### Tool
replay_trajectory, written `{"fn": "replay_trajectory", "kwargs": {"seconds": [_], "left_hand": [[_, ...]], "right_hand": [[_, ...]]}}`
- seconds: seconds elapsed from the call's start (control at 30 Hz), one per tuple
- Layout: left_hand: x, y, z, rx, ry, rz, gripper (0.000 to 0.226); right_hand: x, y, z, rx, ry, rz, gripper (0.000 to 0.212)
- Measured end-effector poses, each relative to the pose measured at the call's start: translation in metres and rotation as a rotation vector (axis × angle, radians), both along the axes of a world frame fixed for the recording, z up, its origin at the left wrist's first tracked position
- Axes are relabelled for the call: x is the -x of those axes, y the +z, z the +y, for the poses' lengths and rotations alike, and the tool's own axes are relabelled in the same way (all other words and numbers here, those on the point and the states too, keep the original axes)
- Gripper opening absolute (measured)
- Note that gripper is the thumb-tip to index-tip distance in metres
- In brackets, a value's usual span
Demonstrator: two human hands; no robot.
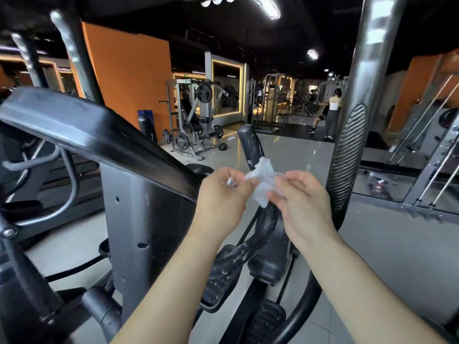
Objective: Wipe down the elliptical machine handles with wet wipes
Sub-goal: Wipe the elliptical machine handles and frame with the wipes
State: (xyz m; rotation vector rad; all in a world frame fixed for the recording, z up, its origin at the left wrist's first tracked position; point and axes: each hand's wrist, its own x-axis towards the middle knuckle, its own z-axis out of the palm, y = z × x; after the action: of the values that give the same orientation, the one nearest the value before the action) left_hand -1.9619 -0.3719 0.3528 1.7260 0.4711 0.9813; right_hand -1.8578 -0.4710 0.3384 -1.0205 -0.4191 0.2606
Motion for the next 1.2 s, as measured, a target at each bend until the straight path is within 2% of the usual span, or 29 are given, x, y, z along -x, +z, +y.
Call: {"fn": "replay_trajectory", "kwargs": {"seconds": [0.13, 0.27, 0.43, 0.5, 0.57, 0.7, 0.83, 0.97, 1.1, 1.2], "left_hand": [[-0.018, 0.018, 0.006, -0.187, 0.117, -0.059, 0.009], [-0.030, 0.035, 0.014, -0.309, 0.134, -0.091, 0.016], [-0.036, 0.036, 0.025, -0.296, 0.281, -0.109, 0.018], [-0.038, 0.037, 0.027, -0.294, 0.275, -0.114, 0.029], [-0.039, 0.039, 0.029, -0.324, 0.298, -0.120, 0.040], [-0.039, 0.042, 0.031, -0.418, 0.301, -0.106, 0.028], [-0.037, 0.040, 0.030, -0.345, 0.216, -0.087, 0.036], [-0.041, 0.042, 0.034, -0.282, 0.246, -0.140, 0.033], [-0.045, 0.044, 0.039, -0.315, 0.233, -0.121, 0.030], [-0.044, 0.047, 0.043, -0.355, 0.239, -0.120, 0.026]], "right_hand": [[-0.005, 0.024, 0.017, 0.082, -0.185, -0.316, 0.014], [-0.015, 0.046, 0.045, 0.080, -0.298, -0.569, 0.013], [-0.030, 0.047, 0.074, 0.152, -0.436, -0.775, 0.015], [-0.033, 0.044, 0.077, 0.169, -0.532, -0.847, 0.016], [-0.034, 0.043, 0.078, 0.110, -0.490, -0.864, 0.019], [-0.029, 0.041, 0.081, 0.059, -0.434, -0.903, 0.018], [-0.030, 0.042, 0.083, 0.028, -0.457, -0.886, 0.009], [-0.038, 0.038, 0.085, 0.033, -0.535, -0.982, 0.007], [-0.050, 0.004, 0.071, 0.101, -0.587, -1.034, 0.007], [-0.059, -0.019, 0.056, 0.184, -0.530, -0.994, 0.014]]}}
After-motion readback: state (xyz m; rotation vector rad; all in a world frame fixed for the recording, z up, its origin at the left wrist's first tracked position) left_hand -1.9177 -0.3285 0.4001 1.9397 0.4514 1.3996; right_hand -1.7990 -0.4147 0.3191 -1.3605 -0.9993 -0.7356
